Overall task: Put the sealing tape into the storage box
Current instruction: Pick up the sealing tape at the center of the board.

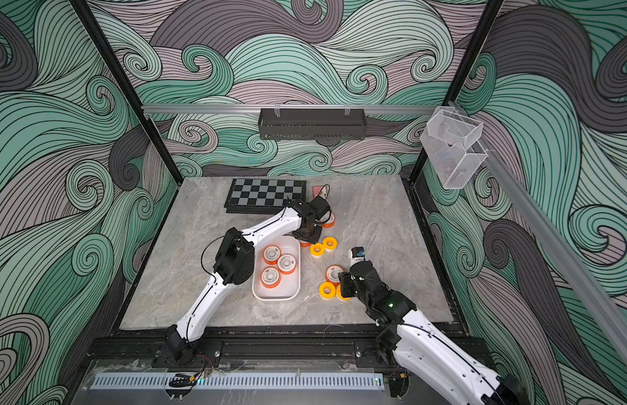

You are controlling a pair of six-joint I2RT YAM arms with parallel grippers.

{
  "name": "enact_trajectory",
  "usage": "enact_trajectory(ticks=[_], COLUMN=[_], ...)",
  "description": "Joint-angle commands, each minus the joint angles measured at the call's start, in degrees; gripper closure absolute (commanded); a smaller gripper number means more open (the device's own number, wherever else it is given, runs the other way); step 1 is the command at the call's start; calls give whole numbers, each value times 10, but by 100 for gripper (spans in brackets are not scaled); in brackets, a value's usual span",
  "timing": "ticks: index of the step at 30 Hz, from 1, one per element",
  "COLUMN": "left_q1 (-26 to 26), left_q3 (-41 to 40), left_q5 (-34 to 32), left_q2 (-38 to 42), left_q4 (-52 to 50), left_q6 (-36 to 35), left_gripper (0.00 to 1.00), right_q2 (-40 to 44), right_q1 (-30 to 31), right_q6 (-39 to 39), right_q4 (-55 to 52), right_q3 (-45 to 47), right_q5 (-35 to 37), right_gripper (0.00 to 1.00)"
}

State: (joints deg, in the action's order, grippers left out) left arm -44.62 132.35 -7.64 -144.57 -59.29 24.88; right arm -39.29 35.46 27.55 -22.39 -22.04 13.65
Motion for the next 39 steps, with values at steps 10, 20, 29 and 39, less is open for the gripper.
enact_trajectory(ticks=[10, 20, 29, 39], left_q1=[2, 1, -12, -42], left_q3=[11, 30, 81, 61], left_q5=[-5, -10, -28, -33], left_q2=[-46, -29, 31, 142], left_q4=[1, 1, -28, -115], left_q6=[-13, -29, -45, -23], left_gripper=[61, 71, 75, 78], right_q2=[11, 11, 11, 11], right_q1=[7, 10, 12, 13], right_q6=[-5, -6, -5, -6], right_q4=[5, 6, 7, 6], right_q3=[4, 4, 4, 4], right_q5=[15, 18, 22, 22], right_gripper=[57, 57, 56, 56])
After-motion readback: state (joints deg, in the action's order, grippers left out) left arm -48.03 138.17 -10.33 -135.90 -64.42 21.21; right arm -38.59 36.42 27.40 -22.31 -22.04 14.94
